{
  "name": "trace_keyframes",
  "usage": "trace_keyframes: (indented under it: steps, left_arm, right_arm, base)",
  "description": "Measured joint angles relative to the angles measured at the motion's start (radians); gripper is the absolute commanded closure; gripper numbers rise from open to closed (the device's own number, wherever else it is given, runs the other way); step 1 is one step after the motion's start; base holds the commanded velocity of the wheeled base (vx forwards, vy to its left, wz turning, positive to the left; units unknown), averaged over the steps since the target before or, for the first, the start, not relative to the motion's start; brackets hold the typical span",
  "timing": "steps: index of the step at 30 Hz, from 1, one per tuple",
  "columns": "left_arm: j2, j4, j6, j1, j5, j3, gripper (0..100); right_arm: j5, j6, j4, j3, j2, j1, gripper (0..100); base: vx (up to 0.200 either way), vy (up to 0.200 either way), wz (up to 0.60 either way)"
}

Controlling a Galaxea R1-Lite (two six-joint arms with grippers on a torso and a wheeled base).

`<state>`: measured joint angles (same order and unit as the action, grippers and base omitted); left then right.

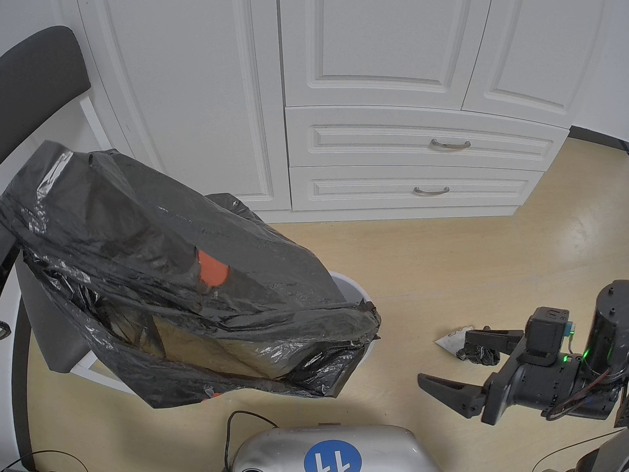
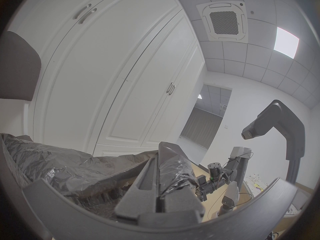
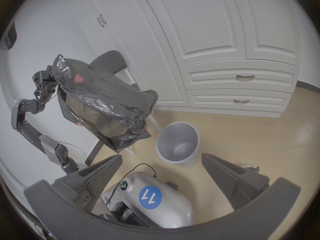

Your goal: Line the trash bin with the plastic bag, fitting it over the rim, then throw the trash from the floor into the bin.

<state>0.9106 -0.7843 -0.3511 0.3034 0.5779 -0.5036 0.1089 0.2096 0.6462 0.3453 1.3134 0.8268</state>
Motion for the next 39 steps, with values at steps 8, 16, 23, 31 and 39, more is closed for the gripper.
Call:
trace_keyframes:
  steps: [8,16,23,31,39]
  left_arm:
    - [-0.006,-0.023,0.003,0.001,-0.031,0.0,100]
    - [-0.029,-0.054,-0.003,0.002,-0.046,0.0,100]
    - [-0.054,-0.057,-0.005,0.002,-0.047,0.002,100]
    - [-0.085,-0.057,-0.006,0.002,-0.047,0.003,100]
    - [-0.109,-0.056,-0.006,0.003,-0.047,0.004,100]
  right_arm:
    - [0.141,0.021,0.143,0.041,0.13,0.119,0]
    - [0.243,0.033,0.367,0.06,0.255,0.181,0]
    - [0.276,0.043,0.581,0.07,0.377,0.193,0]
    - [0.336,0.021,0.859,0.077,0.502,0.203,0]
    - [0.346,0.003,0.89,0.076,0.562,0.211,0]
  base:
    - [0.0,0.0,0.0]
    - [0.0,0.0,0.0]
    - [0.0,0.0,0.0]
    - [0.0,0.0,0.0]
    - [0.0,0.0,0.0]
